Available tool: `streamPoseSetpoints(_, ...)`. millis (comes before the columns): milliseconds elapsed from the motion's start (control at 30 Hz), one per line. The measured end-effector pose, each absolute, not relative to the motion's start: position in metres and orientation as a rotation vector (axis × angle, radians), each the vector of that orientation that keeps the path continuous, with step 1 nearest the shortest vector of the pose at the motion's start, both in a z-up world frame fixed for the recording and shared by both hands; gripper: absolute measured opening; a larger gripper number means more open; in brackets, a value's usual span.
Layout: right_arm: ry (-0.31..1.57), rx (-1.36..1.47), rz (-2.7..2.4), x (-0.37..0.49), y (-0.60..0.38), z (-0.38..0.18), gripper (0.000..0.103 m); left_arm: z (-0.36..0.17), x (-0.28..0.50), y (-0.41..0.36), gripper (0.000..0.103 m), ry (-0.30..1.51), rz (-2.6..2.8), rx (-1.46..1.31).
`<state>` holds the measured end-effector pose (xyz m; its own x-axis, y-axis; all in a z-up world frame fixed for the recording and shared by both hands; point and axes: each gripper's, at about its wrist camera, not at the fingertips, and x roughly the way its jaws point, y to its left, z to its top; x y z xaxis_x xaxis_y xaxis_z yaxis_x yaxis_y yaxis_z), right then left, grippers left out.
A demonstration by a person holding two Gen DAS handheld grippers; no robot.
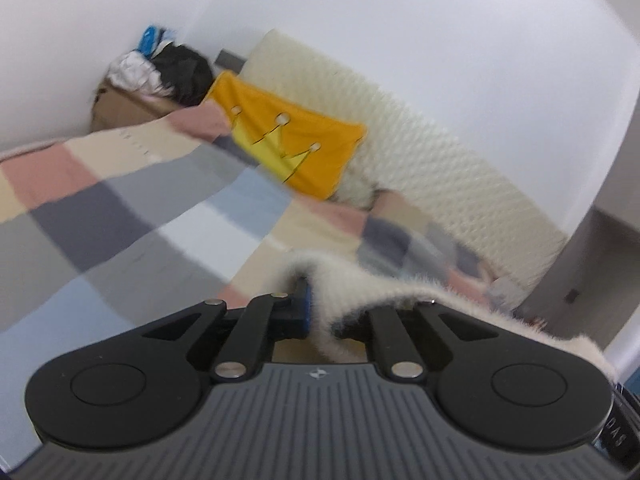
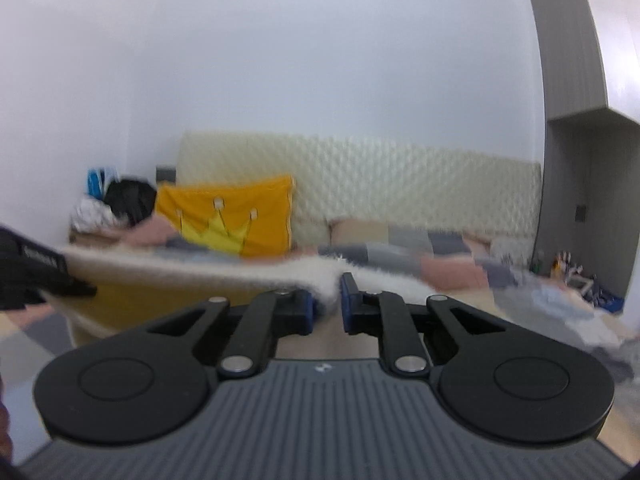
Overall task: Fold large clothes
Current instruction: 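Raise the held sweater high with both grippers and shake it out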
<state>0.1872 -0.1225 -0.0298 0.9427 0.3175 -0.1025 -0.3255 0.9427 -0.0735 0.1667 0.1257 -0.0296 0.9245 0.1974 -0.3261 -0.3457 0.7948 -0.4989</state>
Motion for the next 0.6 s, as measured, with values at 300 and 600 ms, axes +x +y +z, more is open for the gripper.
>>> streamPoseSetpoints(300,-0.069,-0.006,0.359,0.160,-0.162,0.108,0.015,0.135,0.132,0.084,0.008,0.039,0.266,-0.440)
streamPoseSetpoints(600,-0.230,-0.004,0.392,0.098,-0.182,0.223,0.015,0.276,0.065,0.052,0.008,-0.150,0.293,-0.256)
